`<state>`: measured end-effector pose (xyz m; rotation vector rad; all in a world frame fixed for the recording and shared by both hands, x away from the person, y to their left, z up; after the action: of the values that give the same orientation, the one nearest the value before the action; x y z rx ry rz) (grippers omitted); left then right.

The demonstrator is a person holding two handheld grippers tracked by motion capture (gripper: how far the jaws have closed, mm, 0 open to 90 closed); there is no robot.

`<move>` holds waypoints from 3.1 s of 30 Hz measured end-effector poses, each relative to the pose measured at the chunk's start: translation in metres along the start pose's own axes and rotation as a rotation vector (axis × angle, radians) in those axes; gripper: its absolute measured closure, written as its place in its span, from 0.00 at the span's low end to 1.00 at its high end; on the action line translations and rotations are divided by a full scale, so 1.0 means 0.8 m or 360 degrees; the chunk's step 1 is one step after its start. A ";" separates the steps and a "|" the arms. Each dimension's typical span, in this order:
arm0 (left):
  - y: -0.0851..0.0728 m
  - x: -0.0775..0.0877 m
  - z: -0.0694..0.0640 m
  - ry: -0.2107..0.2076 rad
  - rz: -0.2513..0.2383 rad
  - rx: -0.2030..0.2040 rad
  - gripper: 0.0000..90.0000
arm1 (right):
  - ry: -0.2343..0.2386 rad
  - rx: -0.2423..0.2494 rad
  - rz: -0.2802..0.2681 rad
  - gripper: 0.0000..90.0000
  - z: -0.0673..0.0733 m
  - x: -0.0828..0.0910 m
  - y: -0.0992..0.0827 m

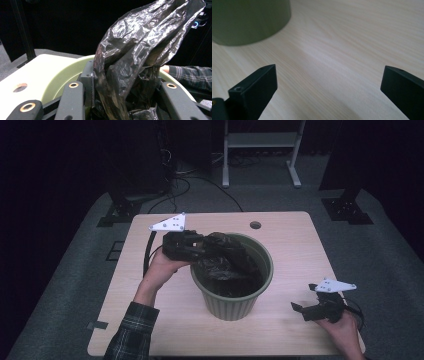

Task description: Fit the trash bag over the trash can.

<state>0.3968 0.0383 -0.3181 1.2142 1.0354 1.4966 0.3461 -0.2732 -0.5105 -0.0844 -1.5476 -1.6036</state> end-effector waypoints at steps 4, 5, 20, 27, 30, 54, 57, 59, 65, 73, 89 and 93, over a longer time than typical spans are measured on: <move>-0.001 -0.001 0.000 -0.0002 0.0011 0.0002 0.62 | 0.0123 -0.0020 -0.0075 0.08 0.013 0.014 0.021; -0.002 -0.001 0.001 -0.0003 0.0019 0.0001 0.62 | 0.0141 -0.0030 -0.0090 0.08 0.015 0.017 0.025; -0.005 -0.005 0.002 0.0007 0.0064 0.0023 0.62 | 0.0417 0.0050 -0.0231 0.25 0.071 0.056 0.100; -0.004 -0.006 0.004 0.0008 0.0075 0.0022 0.62 | 0.0607 0.0087 -0.0321 0.33 0.102 0.075 0.137; -0.005 -0.008 0.003 0.0002 0.0079 0.0028 0.61 | 0.0690 0.0114 -0.0345 0.33 0.120 0.080 0.152; -0.007 -0.012 0.002 -0.0009 0.0110 0.0031 0.61 | 0.1022 0.0308 -0.0337 0.60 0.212 0.061 0.210; -0.008 -0.014 0.001 -0.0016 0.0114 0.0031 0.61 | 0.1028 0.0321 -0.0332 0.69 0.217 0.057 0.211; -0.009 -0.014 0.000 -0.0019 0.0118 0.0034 0.60 | 0.1017 0.0332 -0.0341 0.82 0.217 0.055 0.212; -0.006 -0.002 -0.002 0.0027 0.0108 0.0024 0.43 | 0.0987 0.0299 -0.0341 1.00 0.207 0.050 0.215; 0.007 0.039 -0.011 0.0088 0.0043 -0.0029 0.33 | 0.0930 0.0258 -0.0333 1.00 0.196 0.041 0.217; 0.033 0.070 -0.019 0.0074 -0.0054 -0.0109 0.53 | 0.0876 0.0193 -0.0316 1.00 0.178 0.028 0.215; 0.041 0.063 -0.019 0.0057 -0.0050 -0.0131 0.58 | 0.0869 0.0201 -0.0316 1.00 0.178 0.027 0.214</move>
<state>0.3724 0.0787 -0.2779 1.1124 1.0025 1.5266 0.3660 -0.1377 -0.3336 0.5486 -1.2447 -1.5071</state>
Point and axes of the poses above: each handheld gripper's, and its own axes: x roughly backward along the jaws, y roughly out of its top, z roughly to its left, the point moved 9 cm from there along -x, roughly forward along the jaws, and after that the axes turned 14 degrees about -x, right-handed, at the moved point
